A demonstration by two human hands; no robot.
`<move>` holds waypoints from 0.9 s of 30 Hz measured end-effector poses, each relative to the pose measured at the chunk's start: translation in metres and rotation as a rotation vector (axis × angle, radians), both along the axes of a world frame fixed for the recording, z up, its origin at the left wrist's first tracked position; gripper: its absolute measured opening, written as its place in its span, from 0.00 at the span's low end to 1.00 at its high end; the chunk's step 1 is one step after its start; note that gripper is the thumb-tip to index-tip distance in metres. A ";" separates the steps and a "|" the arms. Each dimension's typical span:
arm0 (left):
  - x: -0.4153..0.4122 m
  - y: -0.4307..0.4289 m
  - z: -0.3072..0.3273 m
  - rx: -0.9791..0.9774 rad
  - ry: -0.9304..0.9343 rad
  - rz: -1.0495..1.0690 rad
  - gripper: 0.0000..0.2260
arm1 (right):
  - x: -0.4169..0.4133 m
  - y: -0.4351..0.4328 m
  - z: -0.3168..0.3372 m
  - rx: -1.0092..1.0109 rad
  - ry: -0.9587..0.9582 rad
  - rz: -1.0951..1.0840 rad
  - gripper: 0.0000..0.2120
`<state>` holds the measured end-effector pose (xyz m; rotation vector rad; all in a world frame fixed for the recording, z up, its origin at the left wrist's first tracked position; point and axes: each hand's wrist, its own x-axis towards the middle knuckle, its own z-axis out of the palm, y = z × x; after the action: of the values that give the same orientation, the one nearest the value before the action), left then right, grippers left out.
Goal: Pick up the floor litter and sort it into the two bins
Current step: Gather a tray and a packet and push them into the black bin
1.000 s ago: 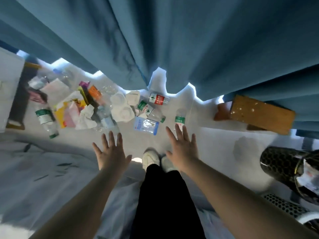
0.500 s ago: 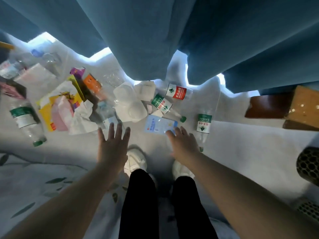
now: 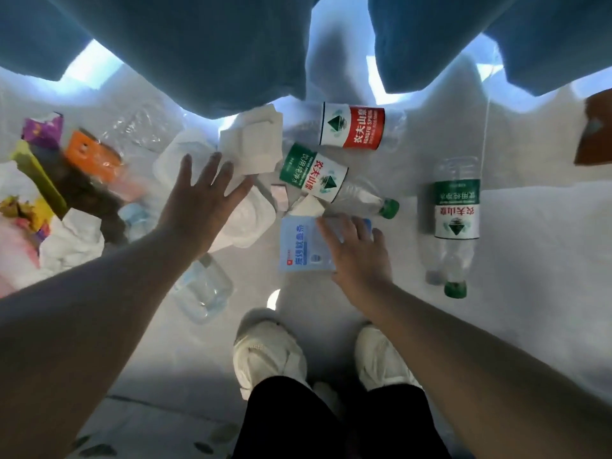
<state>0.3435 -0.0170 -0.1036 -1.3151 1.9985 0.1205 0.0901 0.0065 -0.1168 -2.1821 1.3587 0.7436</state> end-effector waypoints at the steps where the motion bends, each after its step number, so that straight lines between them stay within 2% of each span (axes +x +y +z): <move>1: 0.003 -0.002 -0.007 -0.020 0.017 -0.024 0.49 | 0.003 0.000 -0.005 -0.025 -0.011 -0.019 0.47; 4: 0.012 -0.005 -0.020 -0.059 0.075 -0.087 0.45 | 0.013 0.000 -0.015 -0.071 -0.010 -0.042 0.45; 9: 0.014 -0.016 -0.015 -0.035 0.064 -0.145 0.44 | 0.017 -0.005 -0.017 -0.033 -0.041 -0.071 0.26; 11: 0.013 -0.018 -0.012 -0.067 0.106 -0.155 0.41 | 0.014 -0.007 -0.012 0.004 -0.062 -0.117 0.18; 15: 0.005 -0.016 0.003 -0.059 0.127 -0.125 0.33 | -0.004 -0.010 0.016 0.075 -0.108 -0.209 0.13; 20: -0.016 -0.016 0.016 0.167 0.017 -0.098 0.45 | -0.031 -0.011 0.045 0.114 -0.128 -0.261 0.12; 24: -0.034 -0.009 -0.002 0.159 -0.007 -0.096 0.49 | -0.045 -0.006 0.030 0.147 -0.131 -0.304 0.11; 27: -0.031 -0.002 -0.015 0.060 0.036 -0.119 0.48 | -0.053 0.005 0.015 0.147 -0.138 -0.385 0.09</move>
<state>0.3125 -0.0194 -0.1188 -1.1610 2.0823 0.1471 0.0372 0.0112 -0.1018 -1.7504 1.5366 0.5182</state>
